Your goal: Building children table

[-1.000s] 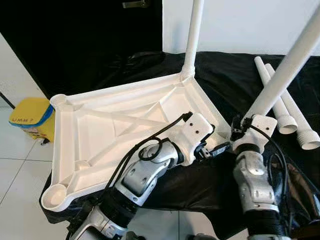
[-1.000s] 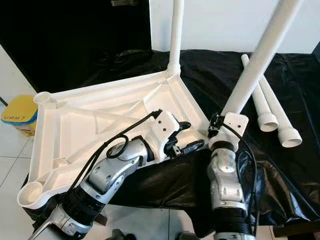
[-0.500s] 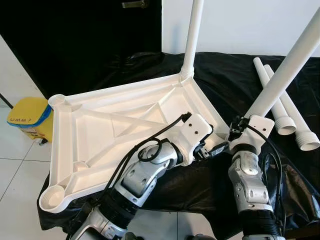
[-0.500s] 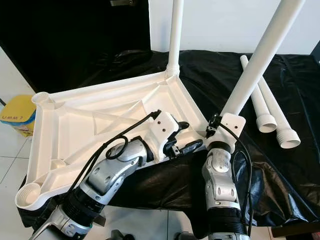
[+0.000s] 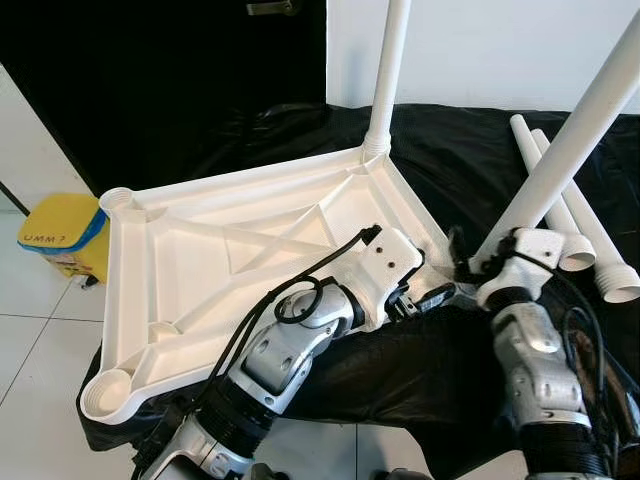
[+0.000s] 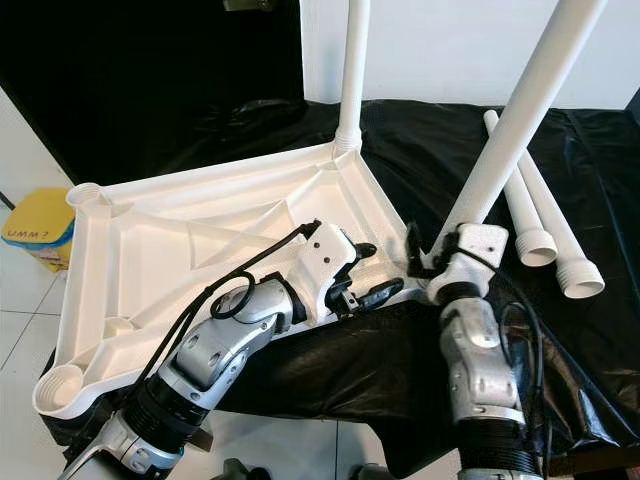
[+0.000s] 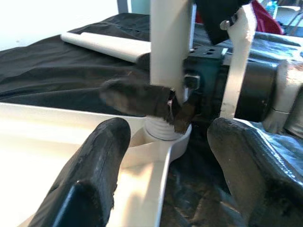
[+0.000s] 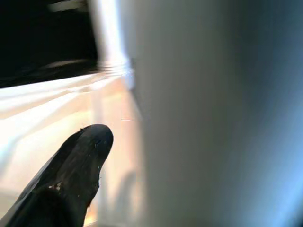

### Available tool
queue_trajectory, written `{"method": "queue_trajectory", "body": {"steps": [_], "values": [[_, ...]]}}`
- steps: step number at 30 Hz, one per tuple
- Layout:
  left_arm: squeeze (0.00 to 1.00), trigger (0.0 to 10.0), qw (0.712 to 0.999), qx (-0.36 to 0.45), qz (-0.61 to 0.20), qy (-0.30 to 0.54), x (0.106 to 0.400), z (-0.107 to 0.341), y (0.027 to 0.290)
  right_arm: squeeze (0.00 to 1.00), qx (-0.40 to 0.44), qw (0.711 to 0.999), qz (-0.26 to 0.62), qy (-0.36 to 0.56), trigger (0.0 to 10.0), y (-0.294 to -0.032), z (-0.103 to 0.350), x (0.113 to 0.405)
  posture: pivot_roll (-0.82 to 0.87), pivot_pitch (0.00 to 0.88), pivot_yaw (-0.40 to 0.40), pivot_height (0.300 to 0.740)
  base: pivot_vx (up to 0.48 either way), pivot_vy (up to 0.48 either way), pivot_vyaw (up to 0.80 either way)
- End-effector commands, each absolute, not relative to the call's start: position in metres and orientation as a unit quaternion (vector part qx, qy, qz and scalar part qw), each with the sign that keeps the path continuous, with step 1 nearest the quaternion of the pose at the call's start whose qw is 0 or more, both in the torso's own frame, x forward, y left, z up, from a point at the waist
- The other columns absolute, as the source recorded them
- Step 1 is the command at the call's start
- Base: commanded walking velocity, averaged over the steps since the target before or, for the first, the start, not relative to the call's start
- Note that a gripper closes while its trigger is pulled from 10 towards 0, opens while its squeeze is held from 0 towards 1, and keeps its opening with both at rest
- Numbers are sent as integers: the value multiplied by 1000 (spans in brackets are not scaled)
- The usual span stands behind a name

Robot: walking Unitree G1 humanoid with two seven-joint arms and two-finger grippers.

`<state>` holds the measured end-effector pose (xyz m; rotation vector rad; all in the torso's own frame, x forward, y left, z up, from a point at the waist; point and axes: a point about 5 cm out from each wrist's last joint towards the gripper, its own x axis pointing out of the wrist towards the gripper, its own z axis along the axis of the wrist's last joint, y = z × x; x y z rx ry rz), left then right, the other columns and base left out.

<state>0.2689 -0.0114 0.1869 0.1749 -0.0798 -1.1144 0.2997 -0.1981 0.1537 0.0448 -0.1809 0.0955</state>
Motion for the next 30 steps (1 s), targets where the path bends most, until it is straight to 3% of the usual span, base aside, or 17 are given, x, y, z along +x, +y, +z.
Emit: {"method": "queue_trajectory", "body": {"steps": [1,3,14,15,16,17,28,29,30], "values": [[0,10000,833,88,-546,-34,265,185,-12,0,15,993,91,-81,10000,-198,152,302,-212,53,25,740,0,0,0],[0,10000,829,90,-551,-30,264,184,-13,0,-14,985,155,-71,10000,-201,153,304,-209,49,24,740,0,0,0],[0,10000,815,107,-569,-7,258,173,-12,0,-51,975,213,-25,10000,-210,144,310,-200,49,25,740,0,0,0],[0,10000,815,109,-569,-5,258,172,-12,0,-58,976,208,-16,2196,-213,140,312,-198,50,24,740,0,0,0],[0,10000,815,109,-569,-5,258,172,-12,0,-58,976,208,-16,2196,-213,140,312,-198,50,24,740,0,0,0],[0,10000,815,110,-569,-5,258,172,-12,0,-69,977,202,-6,0,-216,136,314,-198,53,26,740,0,0,0],[0,10000,819,112,-564,-5,260,173,-10,0,-70,981,180,10,0,-221,127,319,-197,63,30,740,0,0,0],[0,10000,819,112,-562,-5,260,173,-9,0,-66,982,175,12,3216,-221,125,318,-198,64,31,740,0,0,0],[0,10000,820,113,-561,-6,260,173,-9,0,-64,983,172,14,3216,-220,124,317,-198,64,31,740,0,0,0]]}}
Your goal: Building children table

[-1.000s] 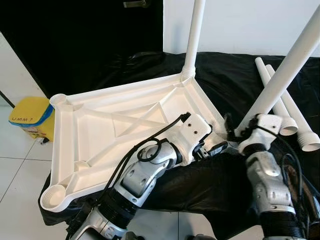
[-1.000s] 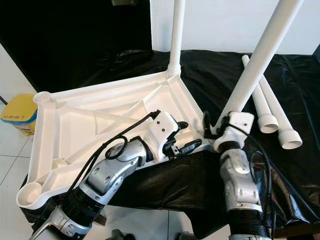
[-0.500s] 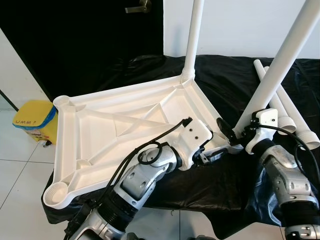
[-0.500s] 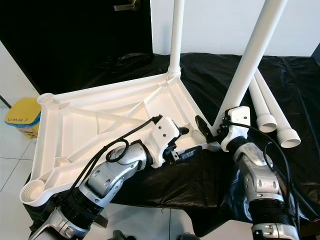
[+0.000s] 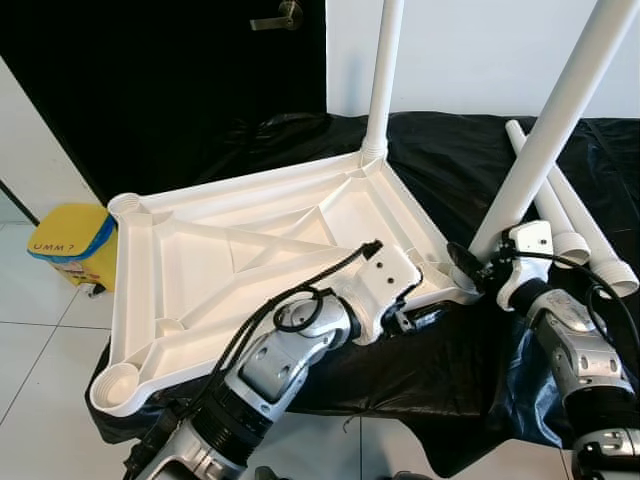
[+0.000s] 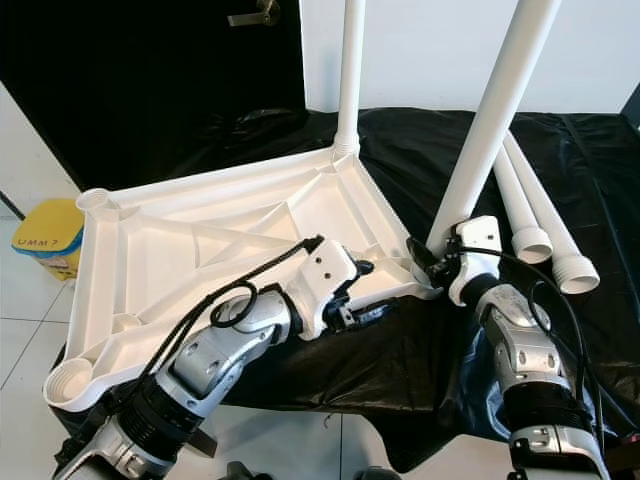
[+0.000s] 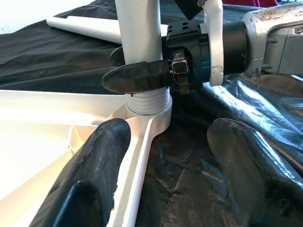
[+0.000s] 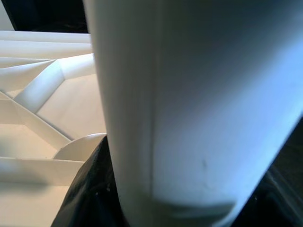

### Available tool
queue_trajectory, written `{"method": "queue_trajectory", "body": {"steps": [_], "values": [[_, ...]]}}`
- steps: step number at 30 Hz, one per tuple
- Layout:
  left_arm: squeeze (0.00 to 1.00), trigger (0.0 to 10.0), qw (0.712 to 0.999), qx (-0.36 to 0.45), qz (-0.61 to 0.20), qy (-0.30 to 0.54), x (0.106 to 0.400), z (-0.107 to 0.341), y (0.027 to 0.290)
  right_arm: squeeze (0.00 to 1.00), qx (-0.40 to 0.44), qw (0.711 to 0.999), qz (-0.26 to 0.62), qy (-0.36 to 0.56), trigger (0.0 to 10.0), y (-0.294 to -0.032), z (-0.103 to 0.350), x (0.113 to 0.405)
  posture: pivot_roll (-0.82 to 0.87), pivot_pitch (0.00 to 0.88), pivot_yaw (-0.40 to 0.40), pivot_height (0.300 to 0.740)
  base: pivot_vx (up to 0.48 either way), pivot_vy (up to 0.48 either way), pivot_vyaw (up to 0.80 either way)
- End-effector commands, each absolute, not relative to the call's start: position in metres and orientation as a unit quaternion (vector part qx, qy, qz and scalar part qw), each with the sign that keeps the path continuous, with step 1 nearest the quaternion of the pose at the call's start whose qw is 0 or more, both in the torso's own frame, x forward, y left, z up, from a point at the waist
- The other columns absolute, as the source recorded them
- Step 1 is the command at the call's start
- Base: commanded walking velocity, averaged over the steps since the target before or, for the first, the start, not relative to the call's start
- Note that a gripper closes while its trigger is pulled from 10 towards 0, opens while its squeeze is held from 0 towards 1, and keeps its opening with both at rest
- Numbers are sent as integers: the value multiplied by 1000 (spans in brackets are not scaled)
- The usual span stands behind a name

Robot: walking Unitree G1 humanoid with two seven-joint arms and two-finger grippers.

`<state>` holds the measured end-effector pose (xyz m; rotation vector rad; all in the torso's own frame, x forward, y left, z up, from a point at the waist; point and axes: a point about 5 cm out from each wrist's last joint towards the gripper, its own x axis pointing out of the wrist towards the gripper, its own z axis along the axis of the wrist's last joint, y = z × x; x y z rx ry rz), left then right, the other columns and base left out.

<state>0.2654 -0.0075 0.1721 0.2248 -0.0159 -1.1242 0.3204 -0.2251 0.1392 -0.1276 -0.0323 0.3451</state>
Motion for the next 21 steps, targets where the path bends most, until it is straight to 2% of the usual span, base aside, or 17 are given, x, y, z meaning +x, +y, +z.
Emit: {"method": "queue_trajectory", "body": {"steps": [1,5,12,16,18,21], "values": [[0,10000,820,113,-561,-6,261,174,-8,0,-56,985,162,19,10000,-220,121,316,-199,65,33,740,0,0,0],[0,10000,820,114,-560,-7,261,174,-8,0,-50,988,146,22,10000,-218,117,314,-202,67,35,740,0,0,0],[0,10000,820,112,-561,-6,259,173,-10,0,-15,999,29,36,10000,-210,103,307,-204,79,30,740,0,0,0],[0,10000,820,111,-561,-6,258,173,-10,0,-9,999,10,38,10000,-209,100,305,-208,79,32,740,0,0,0],[0,10000,821,110,-560,-5,258,173,-10,0,2,999,-43,34,10000,-204,97,300,-217,78,35,740,0,0,0],[0,10000,820,110,-561,-5,258,173,-10,0,7,997,-74,31,10000,-201,96,297,-223,77,38,740,0,0,0]]}}
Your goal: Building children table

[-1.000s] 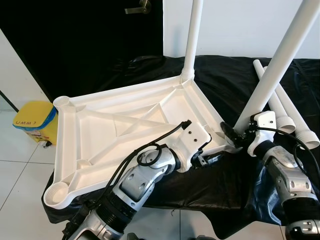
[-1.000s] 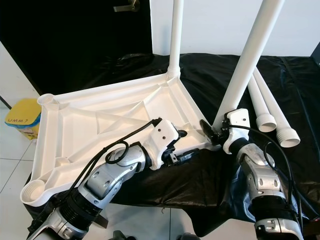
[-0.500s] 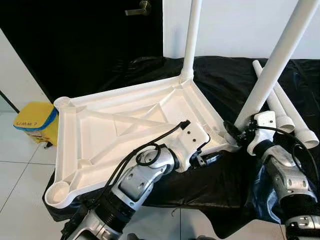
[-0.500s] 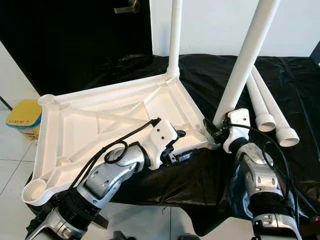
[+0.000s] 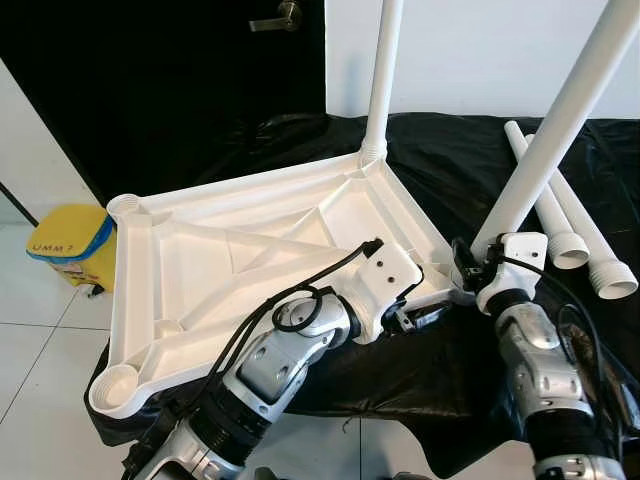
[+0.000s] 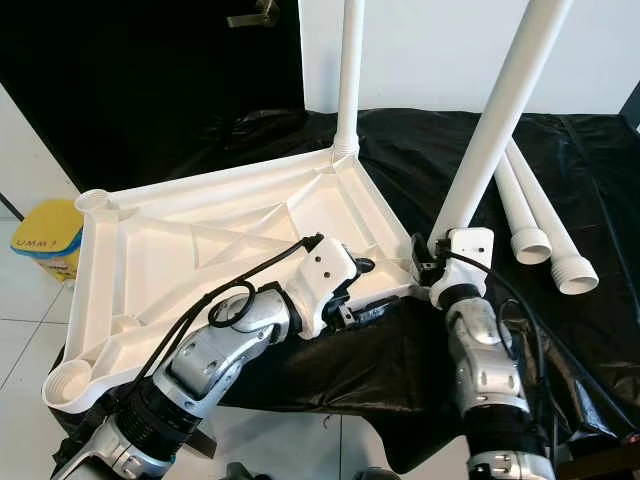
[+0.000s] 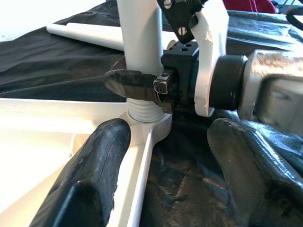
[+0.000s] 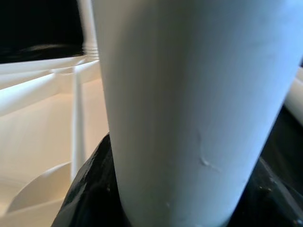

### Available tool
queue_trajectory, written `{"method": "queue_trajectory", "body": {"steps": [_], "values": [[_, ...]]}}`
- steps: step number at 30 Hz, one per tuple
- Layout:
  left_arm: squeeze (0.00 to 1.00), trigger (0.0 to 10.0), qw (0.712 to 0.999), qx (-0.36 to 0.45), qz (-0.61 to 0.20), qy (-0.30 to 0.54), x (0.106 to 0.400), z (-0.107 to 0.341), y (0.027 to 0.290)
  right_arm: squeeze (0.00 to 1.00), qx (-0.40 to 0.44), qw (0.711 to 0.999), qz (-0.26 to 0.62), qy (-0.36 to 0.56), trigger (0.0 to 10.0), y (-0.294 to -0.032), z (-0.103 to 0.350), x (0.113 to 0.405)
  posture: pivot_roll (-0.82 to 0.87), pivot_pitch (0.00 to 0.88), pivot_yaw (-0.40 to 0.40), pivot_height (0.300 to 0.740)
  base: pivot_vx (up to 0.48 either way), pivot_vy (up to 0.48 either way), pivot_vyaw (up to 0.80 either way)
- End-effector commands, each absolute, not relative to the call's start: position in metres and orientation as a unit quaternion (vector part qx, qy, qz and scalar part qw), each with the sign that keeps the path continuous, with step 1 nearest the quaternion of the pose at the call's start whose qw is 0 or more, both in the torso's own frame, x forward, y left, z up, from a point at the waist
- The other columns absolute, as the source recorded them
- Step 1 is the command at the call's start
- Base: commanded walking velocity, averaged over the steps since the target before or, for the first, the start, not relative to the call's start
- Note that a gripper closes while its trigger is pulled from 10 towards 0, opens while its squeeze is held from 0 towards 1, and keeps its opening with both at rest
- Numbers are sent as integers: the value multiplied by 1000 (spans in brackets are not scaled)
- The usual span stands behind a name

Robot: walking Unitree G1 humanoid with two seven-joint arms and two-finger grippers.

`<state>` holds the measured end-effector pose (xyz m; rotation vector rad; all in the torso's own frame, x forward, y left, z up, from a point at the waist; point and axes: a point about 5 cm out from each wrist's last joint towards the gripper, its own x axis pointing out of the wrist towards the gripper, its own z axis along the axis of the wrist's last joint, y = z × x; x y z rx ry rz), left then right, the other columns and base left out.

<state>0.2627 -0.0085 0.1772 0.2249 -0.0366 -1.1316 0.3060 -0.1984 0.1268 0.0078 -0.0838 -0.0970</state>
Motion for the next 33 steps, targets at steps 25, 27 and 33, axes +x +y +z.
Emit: {"method": "queue_trajectory", "body": {"steps": [25,27,33], "values": [[0,10000,835,104,-540,-2,266,172,-3,937,1,987,-159,-16,10000,-183,110,281,-224,67,30,740,0,0,0],[0,10000,837,104,-538,-2,266,171,-2,937,1,987,-158,-17,10000,-184,110,281,-224,67,30,740,0,0,0],[0,10000,858,91,-505,-11,270,172,3,1000,-10,995,-93,-40,10000,-187,120,290,-197,79,-9,740,0,0,0]]}}
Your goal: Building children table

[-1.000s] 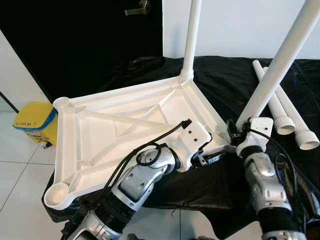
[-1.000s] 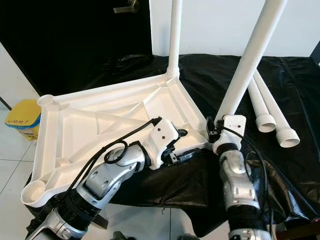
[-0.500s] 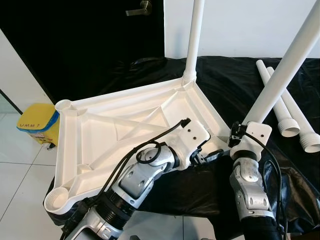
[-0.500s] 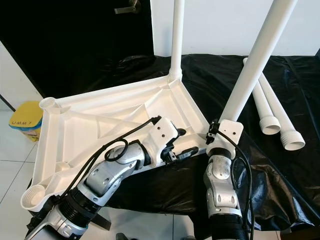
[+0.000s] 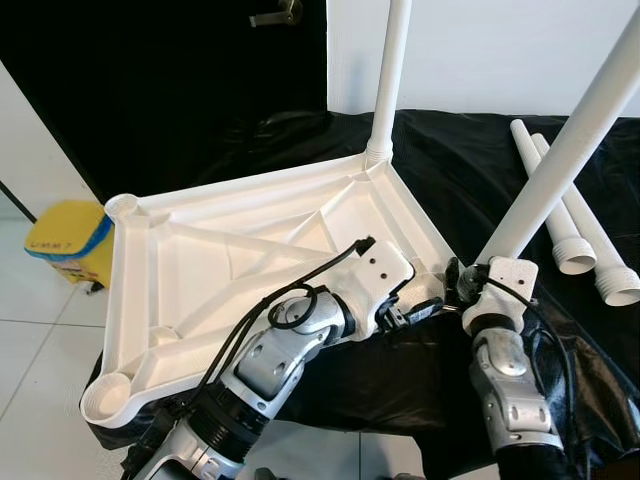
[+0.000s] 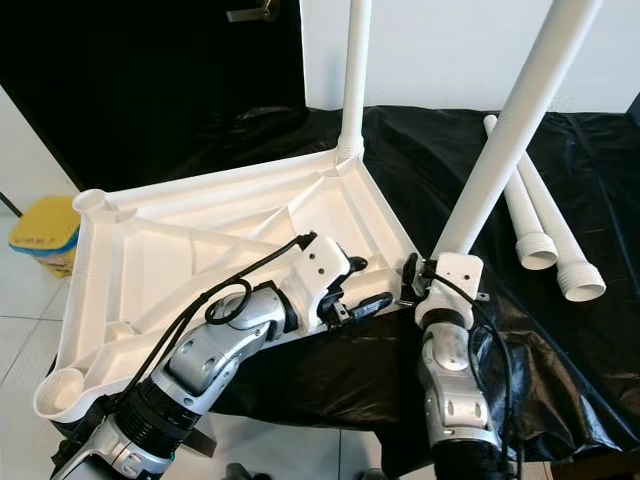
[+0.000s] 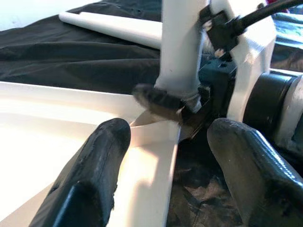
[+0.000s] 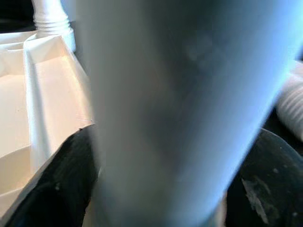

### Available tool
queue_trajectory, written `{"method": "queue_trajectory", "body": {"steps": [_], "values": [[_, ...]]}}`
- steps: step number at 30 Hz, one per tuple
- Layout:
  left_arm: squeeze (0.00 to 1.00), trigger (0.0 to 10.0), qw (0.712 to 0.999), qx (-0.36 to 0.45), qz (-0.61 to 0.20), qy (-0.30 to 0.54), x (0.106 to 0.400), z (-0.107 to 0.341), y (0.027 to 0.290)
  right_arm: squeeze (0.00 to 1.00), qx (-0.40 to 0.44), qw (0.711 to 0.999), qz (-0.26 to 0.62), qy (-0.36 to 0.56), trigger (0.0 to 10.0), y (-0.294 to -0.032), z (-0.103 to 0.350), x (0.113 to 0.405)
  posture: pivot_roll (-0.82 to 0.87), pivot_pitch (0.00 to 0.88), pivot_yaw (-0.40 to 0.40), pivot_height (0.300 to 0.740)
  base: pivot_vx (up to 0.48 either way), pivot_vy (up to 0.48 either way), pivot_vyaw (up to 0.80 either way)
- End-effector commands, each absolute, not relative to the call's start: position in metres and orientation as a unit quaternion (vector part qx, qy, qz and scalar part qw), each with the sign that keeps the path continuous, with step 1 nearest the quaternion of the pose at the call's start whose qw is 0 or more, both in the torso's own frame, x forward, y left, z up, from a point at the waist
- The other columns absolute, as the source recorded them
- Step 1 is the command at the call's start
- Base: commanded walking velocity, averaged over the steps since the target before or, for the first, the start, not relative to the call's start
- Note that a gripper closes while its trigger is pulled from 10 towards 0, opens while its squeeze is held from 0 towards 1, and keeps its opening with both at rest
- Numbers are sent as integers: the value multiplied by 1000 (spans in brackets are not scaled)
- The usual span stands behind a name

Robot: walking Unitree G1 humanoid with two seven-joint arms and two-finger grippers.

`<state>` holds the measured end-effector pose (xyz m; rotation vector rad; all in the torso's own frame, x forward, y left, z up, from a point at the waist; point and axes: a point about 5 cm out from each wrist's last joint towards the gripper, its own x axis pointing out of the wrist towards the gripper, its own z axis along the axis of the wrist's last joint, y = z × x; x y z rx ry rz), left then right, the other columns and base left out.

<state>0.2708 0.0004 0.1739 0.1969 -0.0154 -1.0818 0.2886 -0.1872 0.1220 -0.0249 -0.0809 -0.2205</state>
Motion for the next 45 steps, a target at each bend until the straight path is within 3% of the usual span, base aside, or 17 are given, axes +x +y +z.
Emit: {"method": "queue_trajectory", "body": {"steps": [1,2,16,26,27,28,29,44,45], "values": [[0,10000,860,91,-503,-10,271,171,4,1000,-13,995,-85,-41,10000,-188,121,291,-196,81,-9,740,0,0,0],[0,10000,860,85,-502,-10,269,172,4,0,-12,997,-68,-47,10000,-189,124,292,-191,91,-10,740,0,0,0],[0,10000,850,92,-518,-6,262,168,2,0,-44,992,103,-51,10000,-204,137,310,-181,71,-2,740,0,0,0],[0,10000,848,102,-520,-10,264,171,4,0,-62,974,217,-31,10000,-207,139,326,-169,44,0,740,0,0,0],[0,10000,848,103,-521,-10,264,171,4,0,-63,973,220,-27,6000,-207,138,327,-168,40,1,740,0,0,0],[0,10000,847,103,-521,-11,264,171,4,0,-64,972,223,-25,6000,-208,137,327,-168,39,0,740,0,0,0],[0,10000,847,104,-520,-12,265,172,4,0,-63,973,222,-19,0,-209,134,327,-166,34,-1,740,0,0,0],[0,10000,848,109,-519,-9,264,169,6,0,-68,984,164,30,0,-213,104,318,-188,18,17,740,0,0,0],[0,10000,847,110,-520,-7,264,168,6,0,-68,986,147,36,2118,-212,100,316,-193,17,22,740,0,0,0]]}}
